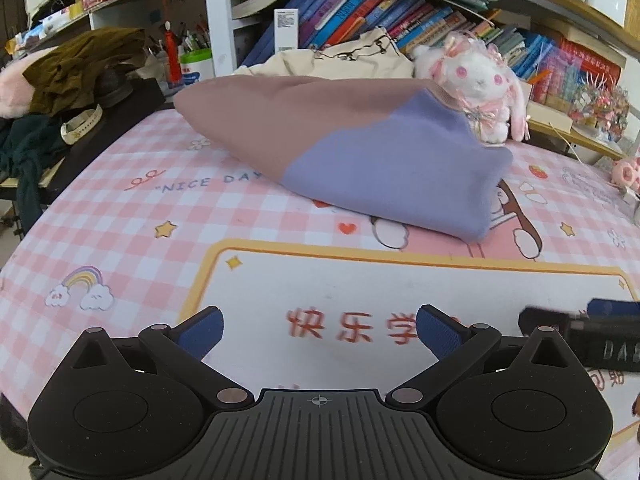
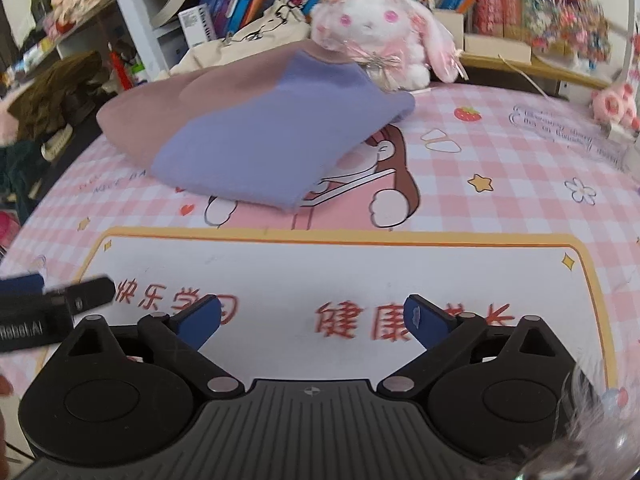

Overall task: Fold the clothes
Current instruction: 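Grasp the sweater edge with the left gripper while the right gripper grasps another edge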

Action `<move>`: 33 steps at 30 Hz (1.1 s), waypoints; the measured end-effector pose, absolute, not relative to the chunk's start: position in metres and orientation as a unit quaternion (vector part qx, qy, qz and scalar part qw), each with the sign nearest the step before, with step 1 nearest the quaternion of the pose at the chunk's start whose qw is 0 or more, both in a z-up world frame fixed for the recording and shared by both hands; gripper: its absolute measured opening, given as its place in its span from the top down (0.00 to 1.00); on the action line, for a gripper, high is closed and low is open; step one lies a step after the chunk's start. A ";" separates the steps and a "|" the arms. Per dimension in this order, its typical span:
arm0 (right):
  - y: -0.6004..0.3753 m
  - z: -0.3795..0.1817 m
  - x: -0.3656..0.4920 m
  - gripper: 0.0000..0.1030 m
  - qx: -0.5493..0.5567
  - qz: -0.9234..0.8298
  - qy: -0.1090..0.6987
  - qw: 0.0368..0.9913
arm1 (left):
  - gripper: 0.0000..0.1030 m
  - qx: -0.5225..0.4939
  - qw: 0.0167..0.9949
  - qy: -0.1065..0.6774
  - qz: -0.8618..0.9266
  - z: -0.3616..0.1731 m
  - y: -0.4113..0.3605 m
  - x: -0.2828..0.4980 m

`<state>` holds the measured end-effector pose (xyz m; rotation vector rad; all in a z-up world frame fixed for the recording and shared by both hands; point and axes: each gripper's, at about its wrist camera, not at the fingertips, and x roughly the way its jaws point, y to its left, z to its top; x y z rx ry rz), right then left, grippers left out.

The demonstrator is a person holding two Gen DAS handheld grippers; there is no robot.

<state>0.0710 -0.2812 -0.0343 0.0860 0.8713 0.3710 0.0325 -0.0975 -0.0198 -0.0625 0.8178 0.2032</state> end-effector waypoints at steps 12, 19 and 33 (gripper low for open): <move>-0.344 -0.029 0.112 0.31 0.116 0.181 0.423 0.880 | 0.01 0.084 0.920 0.378 0.061 -0.029 -0.172 0.069; -0.379 -0.030 0.121 0.33 0.137 0.135 0.428 0.883 | 0.04 0.123 0.922 0.366 0.024 -0.043 -0.205 0.139; -0.403 -0.041 0.149 0.33 0.283 0.177 0.456 0.825 | 0.91 0.163 0.916 0.362 0.055 -0.064 -0.206 0.191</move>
